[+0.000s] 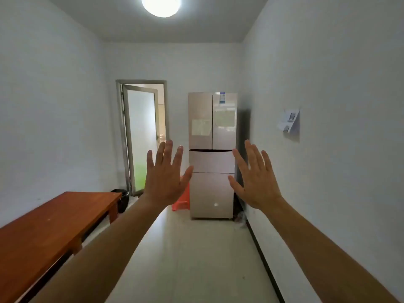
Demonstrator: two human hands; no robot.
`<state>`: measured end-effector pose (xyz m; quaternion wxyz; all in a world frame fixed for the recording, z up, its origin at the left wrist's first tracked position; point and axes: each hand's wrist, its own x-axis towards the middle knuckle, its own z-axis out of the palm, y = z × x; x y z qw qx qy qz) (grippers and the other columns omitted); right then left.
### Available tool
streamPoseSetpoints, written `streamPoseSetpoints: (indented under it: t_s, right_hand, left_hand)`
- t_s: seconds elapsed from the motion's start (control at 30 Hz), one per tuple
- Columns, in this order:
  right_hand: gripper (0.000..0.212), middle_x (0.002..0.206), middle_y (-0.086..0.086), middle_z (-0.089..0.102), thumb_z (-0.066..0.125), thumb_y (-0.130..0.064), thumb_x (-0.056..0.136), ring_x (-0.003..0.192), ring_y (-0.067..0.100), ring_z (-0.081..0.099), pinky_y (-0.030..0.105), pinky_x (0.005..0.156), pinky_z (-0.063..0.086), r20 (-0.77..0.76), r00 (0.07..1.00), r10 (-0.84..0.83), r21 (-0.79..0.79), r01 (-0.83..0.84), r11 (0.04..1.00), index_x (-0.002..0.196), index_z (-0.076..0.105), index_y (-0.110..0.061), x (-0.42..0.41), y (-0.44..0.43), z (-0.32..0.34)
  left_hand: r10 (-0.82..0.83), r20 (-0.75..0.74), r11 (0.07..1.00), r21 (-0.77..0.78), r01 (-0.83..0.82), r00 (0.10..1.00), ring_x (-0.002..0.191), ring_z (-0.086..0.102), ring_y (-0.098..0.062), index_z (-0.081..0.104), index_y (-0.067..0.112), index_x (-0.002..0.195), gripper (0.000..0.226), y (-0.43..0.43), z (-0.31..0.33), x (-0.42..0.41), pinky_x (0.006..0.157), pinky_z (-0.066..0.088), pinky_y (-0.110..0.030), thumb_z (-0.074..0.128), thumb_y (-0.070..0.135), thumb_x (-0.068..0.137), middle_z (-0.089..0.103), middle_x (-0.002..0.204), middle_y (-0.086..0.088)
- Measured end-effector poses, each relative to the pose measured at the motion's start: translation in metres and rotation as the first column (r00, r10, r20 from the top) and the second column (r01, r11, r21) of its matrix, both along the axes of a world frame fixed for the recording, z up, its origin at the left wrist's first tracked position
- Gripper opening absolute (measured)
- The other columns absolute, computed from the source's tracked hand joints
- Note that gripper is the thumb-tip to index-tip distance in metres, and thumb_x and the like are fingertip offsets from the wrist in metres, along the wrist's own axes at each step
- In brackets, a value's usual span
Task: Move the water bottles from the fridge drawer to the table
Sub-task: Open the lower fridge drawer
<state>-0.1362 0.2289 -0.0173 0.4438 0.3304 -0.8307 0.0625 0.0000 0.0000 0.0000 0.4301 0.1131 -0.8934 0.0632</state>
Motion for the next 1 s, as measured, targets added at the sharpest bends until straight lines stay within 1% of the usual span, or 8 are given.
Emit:
streamPoseSetpoints:
  t_s: [0.13,0.2,0.33,0.43,0.57,0.73,0.83,1.0]
  right_hand:
    - [0.082,0.166,0.019,0.003,0.040,-0.063,0.094,0.153,0.035,0.008,0.054,0.123,0.010,0.044,0.998,-0.041,0.122,0.035,0.992,0.159,0.013,-0.021,-0.032,-0.005,-0.063]
    - [0.083,0.166,0.018,0.003,0.041,-0.063,0.094,0.153,0.035,0.007,0.054,0.123,0.010,0.112,0.993,-0.039,0.144,0.023,0.989,0.159,0.012,-0.021,-0.059,-0.010,-0.091]
    - [0.081,0.165,0.018,0.003,0.036,-0.062,0.095,0.153,0.034,0.008,0.053,0.123,0.009,0.176,0.984,-0.035,0.147,0.009,0.989,0.159,0.011,-0.020,-0.130,-0.021,-0.120]
    - [0.080,0.165,0.018,0.006,0.037,-0.061,0.095,0.152,0.034,0.010,0.052,0.122,0.007,0.226,0.974,-0.027,0.132,-0.004,0.991,0.159,0.014,-0.020,-0.199,-0.029,-0.133]
    - [0.079,0.165,0.018,0.003,0.040,-0.059,0.096,0.153,0.035,0.007,0.051,0.122,0.005,0.321,0.947,-0.032,0.062,0.012,0.998,0.159,0.010,-0.021,-0.299,-0.041,-0.129]
    - [0.079,0.165,0.019,0.005,0.041,-0.057,0.097,0.152,0.035,0.008,0.051,0.121,0.007,0.366,0.930,-0.030,0.025,0.022,0.999,0.159,0.010,-0.019,-0.407,-0.067,-0.117]
    - [0.078,0.165,0.019,0.007,0.031,-0.061,0.095,0.152,0.035,0.009,0.052,0.121,0.008,0.388,0.921,-0.022,0.050,0.003,0.999,0.158,0.011,-0.020,-0.456,-0.099,-0.126]
    - [0.082,0.165,0.018,0.006,0.025,-0.070,0.092,0.152,0.034,0.006,0.054,0.122,0.009,0.433,0.901,-0.005,0.113,-0.049,0.992,0.158,0.012,-0.023,-0.535,-0.166,-0.163]
  left_hand:
    - [0.097,0.217,0.995,-0.011,-0.097,0.971,0.152,0.005,-0.030,0.018,0.021,0.156,0.070,-0.012,-0.067,-0.028,0.118,0.001,-0.057,0.015,0.062,0.099,0.011,0.164,-0.012]
    - [0.084,0.271,0.996,0.009,-0.090,0.959,0.152,0.004,-0.030,0.017,0.021,0.155,0.069,-0.019,-0.094,-0.054,0.118,0.000,-0.055,0.018,0.061,0.099,0.011,0.164,-0.012]
    - [0.076,0.304,0.996,0.030,-0.089,0.950,0.151,0.009,-0.032,0.021,0.020,0.154,0.068,-0.035,-0.122,-0.127,0.118,0.004,-0.056,0.023,0.060,0.099,0.018,0.162,-0.014]
    - [0.067,0.296,0.994,0.062,-0.089,0.953,0.151,0.012,-0.032,0.023,0.021,0.154,0.066,-0.045,-0.131,-0.200,0.118,0.007,-0.056,0.024,0.059,0.100,0.021,0.161,-0.013]
    - [0.080,0.302,0.984,0.131,-0.125,0.950,0.150,0.013,-0.030,0.023,0.020,0.154,0.068,-0.053,-0.136,-0.294,0.120,0.013,-0.053,0.018,0.060,0.100,0.021,0.162,-0.011]
    - [0.070,0.338,0.989,0.102,-0.110,0.939,0.150,0.015,-0.031,0.026,0.020,0.154,0.073,-0.080,-0.134,-0.380,0.120,0.011,-0.054,0.012,0.063,0.096,0.022,0.161,-0.011]
    - [0.089,0.377,0.991,0.063,-0.121,0.922,0.149,0.018,-0.033,0.030,0.019,0.152,0.081,-0.110,-0.137,-0.426,0.118,0.014,-0.058,0.002,0.068,0.093,0.026,0.160,-0.012]
    - [0.102,0.425,0.982,0.100,-0.159,0.900,0.149,0.017,-0.032,0.030,0.018,0.152,0.091,-0.175,-0.168,-0.508,0.117,0.016,-0.059,-0.008,0.071,0.089,0.025,0.160,-0.014]
